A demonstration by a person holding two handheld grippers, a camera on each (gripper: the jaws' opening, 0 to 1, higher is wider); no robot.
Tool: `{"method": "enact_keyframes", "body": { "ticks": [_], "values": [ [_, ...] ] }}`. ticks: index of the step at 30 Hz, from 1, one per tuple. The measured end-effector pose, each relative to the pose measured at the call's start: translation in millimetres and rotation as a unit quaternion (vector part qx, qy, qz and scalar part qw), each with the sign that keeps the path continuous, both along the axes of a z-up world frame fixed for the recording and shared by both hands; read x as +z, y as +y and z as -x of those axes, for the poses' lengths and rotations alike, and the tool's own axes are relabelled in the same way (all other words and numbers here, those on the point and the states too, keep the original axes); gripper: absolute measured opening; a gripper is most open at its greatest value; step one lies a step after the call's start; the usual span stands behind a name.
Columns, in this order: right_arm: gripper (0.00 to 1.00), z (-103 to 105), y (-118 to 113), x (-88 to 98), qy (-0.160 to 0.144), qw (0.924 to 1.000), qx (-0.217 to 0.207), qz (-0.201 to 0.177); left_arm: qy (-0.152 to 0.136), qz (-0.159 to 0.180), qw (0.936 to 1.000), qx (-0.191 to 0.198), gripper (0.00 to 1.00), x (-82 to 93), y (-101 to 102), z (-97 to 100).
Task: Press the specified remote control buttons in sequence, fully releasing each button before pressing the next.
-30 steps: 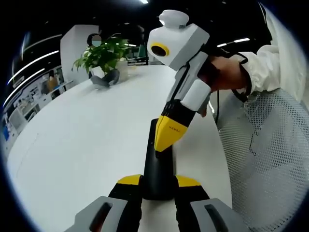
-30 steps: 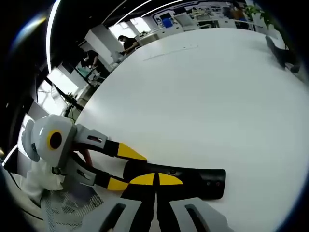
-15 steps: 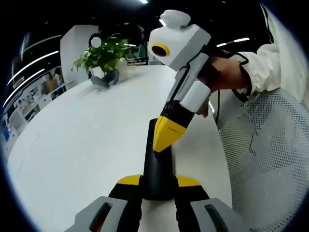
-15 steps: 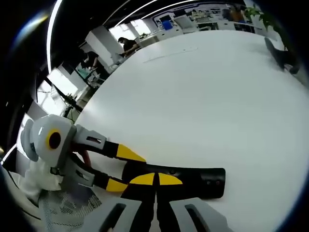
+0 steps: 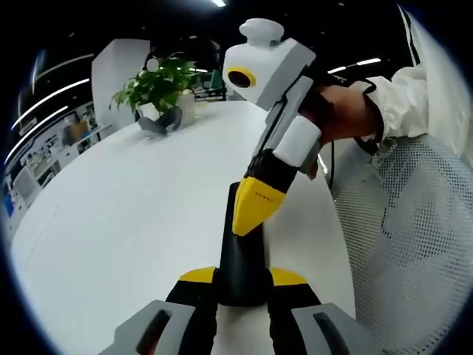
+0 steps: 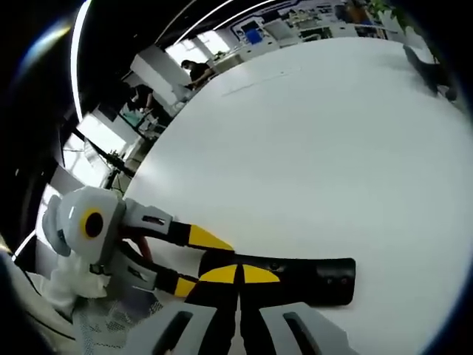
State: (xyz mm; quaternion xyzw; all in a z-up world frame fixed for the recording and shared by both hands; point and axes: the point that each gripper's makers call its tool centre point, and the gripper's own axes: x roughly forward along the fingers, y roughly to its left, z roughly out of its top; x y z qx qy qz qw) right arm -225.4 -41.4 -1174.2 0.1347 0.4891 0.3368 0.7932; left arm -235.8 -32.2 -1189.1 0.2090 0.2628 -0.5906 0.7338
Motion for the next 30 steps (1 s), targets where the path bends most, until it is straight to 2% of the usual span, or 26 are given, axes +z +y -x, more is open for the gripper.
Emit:
{"method": "enact_keyframes", "body": {
  "ticks": [8, 18, 30],
  "values": [
    [0.0, 3.3, 0.4, -3.5, 0.005, 0.9999, 0.009, 0.008, 0.0, 0.001, 1.0, 0.0, 0.25, 0.0, -0.2, 0.4],
    [0.0, 3.9, 1.3, -3.8, -0.012, 0.9994, 0.023, 0.023, -0.002, 0.006, 1.0, -0.002, 0.25, 0.1, -0.3, 0.9],
    [0.0, 2.8, 1.3, -4.5, -0.012, 0.9995, 0.021, 0.021, -0.003, 0.006, 1.0, -0.003, 0.25, 0.0, -0.7, 0.6]
  ]
}}
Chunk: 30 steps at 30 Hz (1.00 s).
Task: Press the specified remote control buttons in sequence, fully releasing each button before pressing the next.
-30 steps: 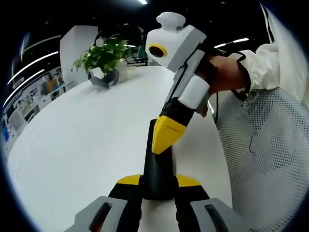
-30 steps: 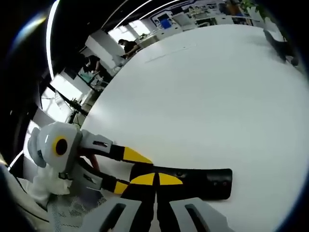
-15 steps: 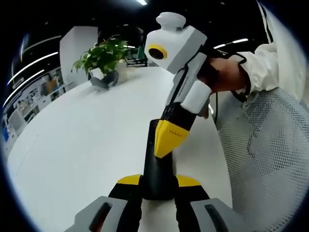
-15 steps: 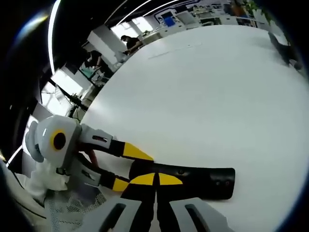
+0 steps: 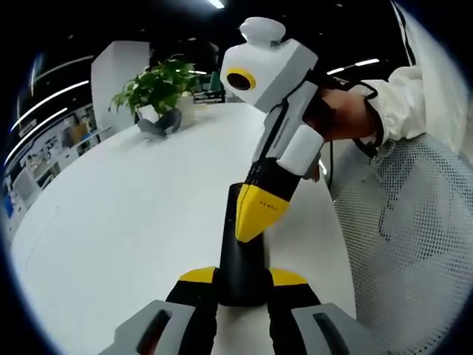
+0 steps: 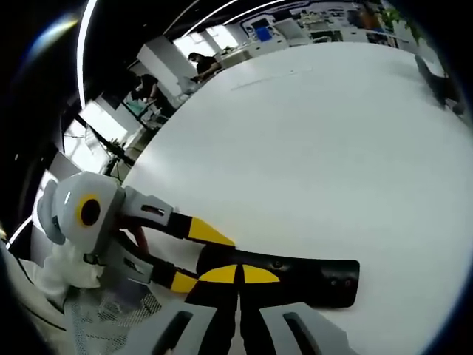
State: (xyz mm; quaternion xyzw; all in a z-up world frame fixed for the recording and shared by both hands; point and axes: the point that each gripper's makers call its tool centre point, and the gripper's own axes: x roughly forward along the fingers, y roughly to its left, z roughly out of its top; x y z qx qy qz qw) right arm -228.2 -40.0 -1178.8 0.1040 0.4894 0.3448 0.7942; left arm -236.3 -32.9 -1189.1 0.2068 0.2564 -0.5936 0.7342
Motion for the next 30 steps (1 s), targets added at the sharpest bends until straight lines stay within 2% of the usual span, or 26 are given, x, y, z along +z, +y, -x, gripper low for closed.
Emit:
{"method": "enact_keyframes", "body": {
  "ticks": [14, 22, 24, 27, 30],
  "values": [
    [0.0, -4, 4, -0.2, -0.027, 0.9995, 0.011, 0.013, 0.001, -0.001, 1.0, 0.003, 0.25, 0.1, 0, -1.3],
    [0.0, -4, 4, 3.0, -0.018, 0.9998, 0.006, 0.011, 0.003, 0.007, 0.9999, 0.012, 0.25, 0.5, -1, -2.9],
    [0.0, -7, 7, 13.1, -0.041, 0.9991, 0.007, -0.001, 0.001, 0.009, 0.9999, 0.014, 0.25, 0.6, -3, -3.2],
    [0.0, -15, 1, 36.2, -0.1, 0.9949, -0.011, -0.009, 0.0, 0.012, 0.9998, 0.018, 0.25, 0.7, -3, -3.4],
    [0.0, -9, -13, 55.6, -0.122, 0.9919, -0.034, -0.003, 0.001, 0.018, 0.9995, 0.024, 0.25, 0.9, -2, -3.3]
  ]
}}
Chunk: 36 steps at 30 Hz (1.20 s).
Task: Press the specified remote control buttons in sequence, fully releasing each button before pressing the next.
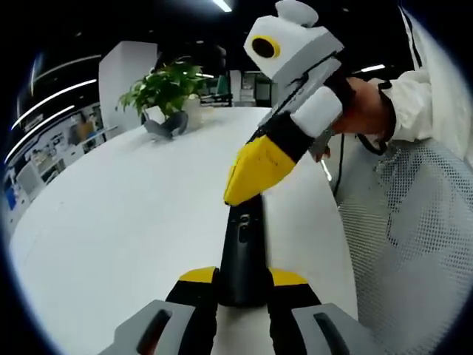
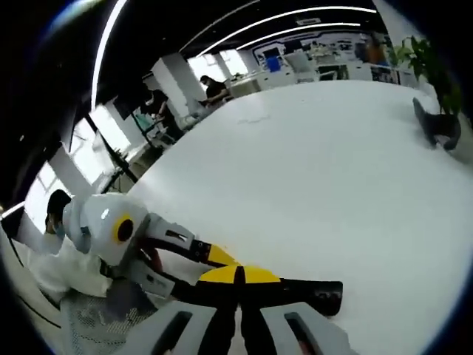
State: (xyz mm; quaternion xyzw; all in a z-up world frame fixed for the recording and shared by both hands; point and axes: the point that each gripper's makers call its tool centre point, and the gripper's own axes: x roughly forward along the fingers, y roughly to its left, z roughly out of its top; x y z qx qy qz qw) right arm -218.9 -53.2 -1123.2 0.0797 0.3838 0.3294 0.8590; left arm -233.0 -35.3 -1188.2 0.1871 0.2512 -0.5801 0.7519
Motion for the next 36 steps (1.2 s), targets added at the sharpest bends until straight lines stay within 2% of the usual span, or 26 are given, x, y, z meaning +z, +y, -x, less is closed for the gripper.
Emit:
{"method": "enact_keyframes", "body": {
  "ticks": [3, 5, 6, 10, 12, 16, 18, 20, 22, 24, 27, 31, 34, 36],
  "values": [
    [0.0, 12, -18, 22.4, -0.042, 0.9986, -0.012, 0.028, 0.001, 0.007, 1.0, 0.006, 0.25, 0.0, 1, 0.0],
    [0.0, 24, -26, 32.6, -0.053, 0.9979, -0.02, 0.032, 0.001, 0.009, 0.9999, 0.01, 0.25, 0.1, 1, -0.3],
    [0.0, 28, -28, 36.3, -0.057, 0.9977, -0.022, 0.029, 0.001, 0.009, 0.9999, 0.011, 0.25, 0.1, 1, -0.3],
    [0.13, 44, -37, 53.6, -0.079, 0.9953, -0.056, -0.002, 0.001, 0.012, 0.9997, 0.019, 0.25, 0.3, 1, -0.9],
    [0.16, 48, -48, 51.8, -0.098, 0.9923, -0.072, 0.023, 0.002, 0.012, 0.9997, 0.019, 0.25, 0.3, 1, -0.8],
    [0.29, 52, -55, 45.9, -0.101, 0.9903, -0.083, 0.047, 0.002, 0.006, 0.9999, 0.015, 0.25, 0.2, 1, -0.4],
    [0.33, 46, -58, 46.8, -0.145, 0.9825, -0.077, 0.088, 0.003, 0.001, 0.9999, 0.015, 0.25, 0.1, 1, 0.0],
    [0.32, 43, -58, 42.1, -0.161, 0.9762, -0.071, 0.127, 0.005, -0.003, 0.9999, 0.014, 0.25, -0.5, 2, 0.0],
    [0.3, 44, -57, 42.8, -0.169, 0.9727, -0.066, 0.145, 0.005, -0.008, 0.9999, 0.008, 0.25, -1.0, 2, 0.7],
    [0.3, 44, -62, 46.1, -0.18, 0.9708, -0.083, 0.135, 0.005, -0.013, 0.9999, 0.005, 0.25, -0.8, 1, 0.7],
    [0.34, 40, -68, 45.2, -0.169, 0.9728, -0.097, 0.125, 0.006, -0.022, 0.9996, 0.015, 0.25, -1.1, 5, -4.3],
    [0.45, 39, -66, 46.5, -0.186, 0.9689, -0.091, 0.135, 0.006, -0.033, 0.9992, 0.021, 0.25, -0.3, 10, -13.5],
    [0.46, 38, -68, 47.8, -0.191, 0.9675, -0.094, 0.137, 0.004, -0.041, 0.9989, 0.021, 0.25, 1.5, 14, -21.5],
    [0.46, 37, -68, 45.6, -0.184, 0.9688, -0.095, 0.136, 0.006, -0.044, 0.9988, 0.021, 0.25, 1.2, 16, -24.4]
  ]
}}
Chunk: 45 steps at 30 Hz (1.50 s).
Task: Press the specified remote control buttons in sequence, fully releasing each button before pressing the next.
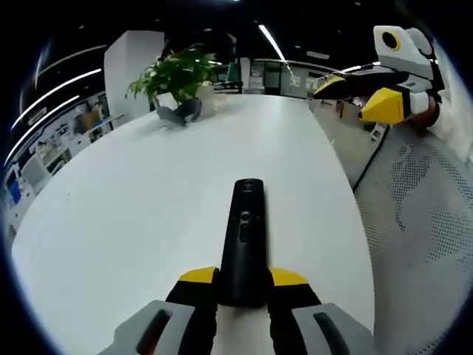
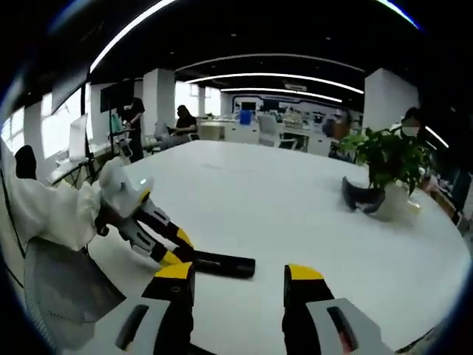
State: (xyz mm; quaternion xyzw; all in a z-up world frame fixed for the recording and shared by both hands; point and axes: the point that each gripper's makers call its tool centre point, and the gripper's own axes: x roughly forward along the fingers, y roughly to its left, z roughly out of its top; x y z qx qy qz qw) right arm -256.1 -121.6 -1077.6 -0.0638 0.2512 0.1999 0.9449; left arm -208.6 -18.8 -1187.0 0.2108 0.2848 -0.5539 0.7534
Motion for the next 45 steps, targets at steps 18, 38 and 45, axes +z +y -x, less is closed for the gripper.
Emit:
{"method": "enact_keyframes", "body": {
  "ticks": [18, 38, 45],
  "values": [
    [0.47, 5, 4, -16.4, 0.028, 0.9992, 0.013, 0.024, -0.001, -0.02, 0.9998, -0.006, 0.25, -2.6, 12, -30.3],
    [0.43, 9, 5, -24.5, 0.042, 0.998, 0.022, 0.042, 0.007, -0.031, 0.9988, -0.037, 0.25, -3.9, 17, -80.3],
    [0.42, 8, 5, -24.4, 0.042, 0.9981, 0.017, 0.042, 0.003, -0.052, 0.9969, -0.059, 0.25, -1.4, 24, -102.6]
  ]
}}
